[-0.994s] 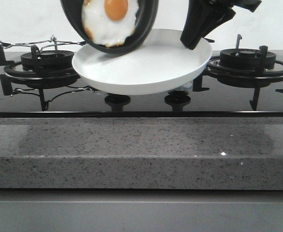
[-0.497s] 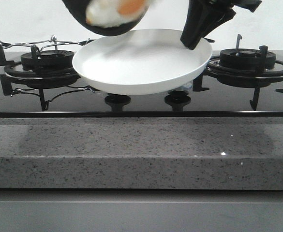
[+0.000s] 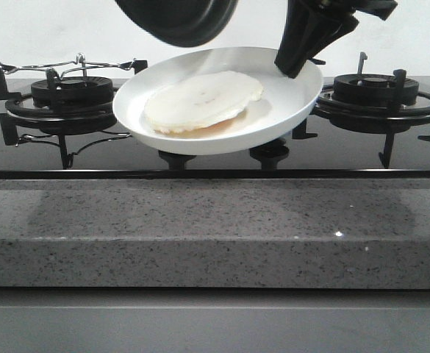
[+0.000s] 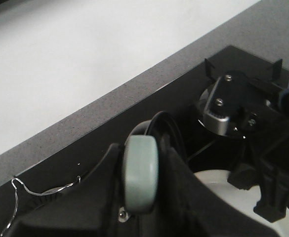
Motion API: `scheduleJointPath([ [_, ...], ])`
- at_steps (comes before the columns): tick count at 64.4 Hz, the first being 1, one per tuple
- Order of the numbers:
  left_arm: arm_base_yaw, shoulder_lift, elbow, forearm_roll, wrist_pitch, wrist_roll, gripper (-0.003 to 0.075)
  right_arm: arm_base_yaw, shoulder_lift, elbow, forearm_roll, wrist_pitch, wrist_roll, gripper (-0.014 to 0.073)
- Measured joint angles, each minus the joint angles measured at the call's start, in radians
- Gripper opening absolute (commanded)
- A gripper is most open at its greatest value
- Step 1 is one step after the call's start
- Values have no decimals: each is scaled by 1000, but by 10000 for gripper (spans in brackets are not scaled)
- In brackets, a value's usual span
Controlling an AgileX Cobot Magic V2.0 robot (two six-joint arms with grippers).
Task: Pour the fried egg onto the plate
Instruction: 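Tip the pan over the plate with the left gripper, sliding egg out, then carry the empty pan back over its burner with the left gripper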
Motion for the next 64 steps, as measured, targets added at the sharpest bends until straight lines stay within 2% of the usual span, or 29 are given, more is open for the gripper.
scheduleJointPath([
  [7, 117, -13, 0, -142, -33, 2, -19, 0, 0, 0, 0, 0, 0, -67],
  [13, 265, -16, 0, -381, -75, 86, -19, 0, 0, 0, 0, 0, 0, -67],
  [28, 642, -13, 32, -1088, -91, 455, -19, 0, 0, 0, 0, 0, 0, -67],
  [33, 798, 15, 54, -1354, -44, 590, -19, 0, 0, 0, 0, 0, 0, -67],
  [39, 925, 67, 78, -1574, 31, 692, -19, 0, 0, 0, 0, 0, 0, -67],
  [51, 1108, 207, 106, -1873, 144, 780, -19, 0, 0, 0, 0, 0, 0, -67],
  [57, 1154, 283, 106, -1963, 160, 789, -19, 0, 0, 0, 0, 0, 0, -67],
  [64, 1179, 356, 106, -1996, 162, 792, -19, 0, 0, 0, 0, 0, 0, -67],
])
